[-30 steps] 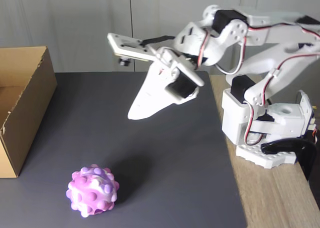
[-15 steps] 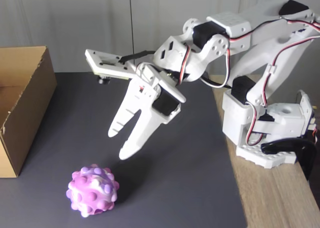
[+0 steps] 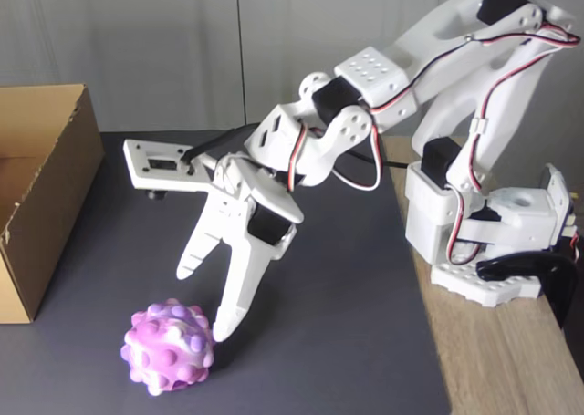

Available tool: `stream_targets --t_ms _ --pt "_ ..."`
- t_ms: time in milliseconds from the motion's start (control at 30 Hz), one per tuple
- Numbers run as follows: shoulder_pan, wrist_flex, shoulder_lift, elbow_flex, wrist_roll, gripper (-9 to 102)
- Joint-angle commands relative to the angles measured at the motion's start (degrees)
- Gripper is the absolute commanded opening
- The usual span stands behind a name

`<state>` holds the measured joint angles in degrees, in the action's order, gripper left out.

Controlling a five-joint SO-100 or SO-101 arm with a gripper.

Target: Grasp a ball and put it in the box.

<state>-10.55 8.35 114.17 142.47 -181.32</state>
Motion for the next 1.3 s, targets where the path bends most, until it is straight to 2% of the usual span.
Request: stream_targets --t_ms 0,333,633,867,1267 --pt "1.14 -2.29 -1.32 -1.85 -0.62 46" --pt "1.67 -7.03 -8.00 -5.54 -0.44 61" --pt "0.62 -7.73 -13.89 -12.39 0.00 60" --pt "-0.70 -8.00 -16.70 -11.78 -0.97 55" --pt "-1.58 -11.43 -22.76 -12.48 -1.85 53"
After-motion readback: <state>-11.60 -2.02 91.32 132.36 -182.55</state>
